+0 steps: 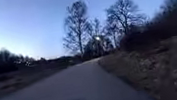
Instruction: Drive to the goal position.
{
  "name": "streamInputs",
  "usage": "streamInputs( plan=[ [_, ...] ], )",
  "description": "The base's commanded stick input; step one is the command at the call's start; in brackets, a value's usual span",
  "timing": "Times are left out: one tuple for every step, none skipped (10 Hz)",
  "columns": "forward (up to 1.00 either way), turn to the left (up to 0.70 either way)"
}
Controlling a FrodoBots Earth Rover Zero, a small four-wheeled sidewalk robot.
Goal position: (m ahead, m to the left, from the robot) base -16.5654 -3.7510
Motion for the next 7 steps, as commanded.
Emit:
streamInputs(
  plan=[
    [1.00,0.00],
    [1.00,0.37],
    [1.00,0.40],
    [1.00,0.23],
    [1.00,0.01],
    [1.00,0.00],
    [1.00,0.00]
  ],
)
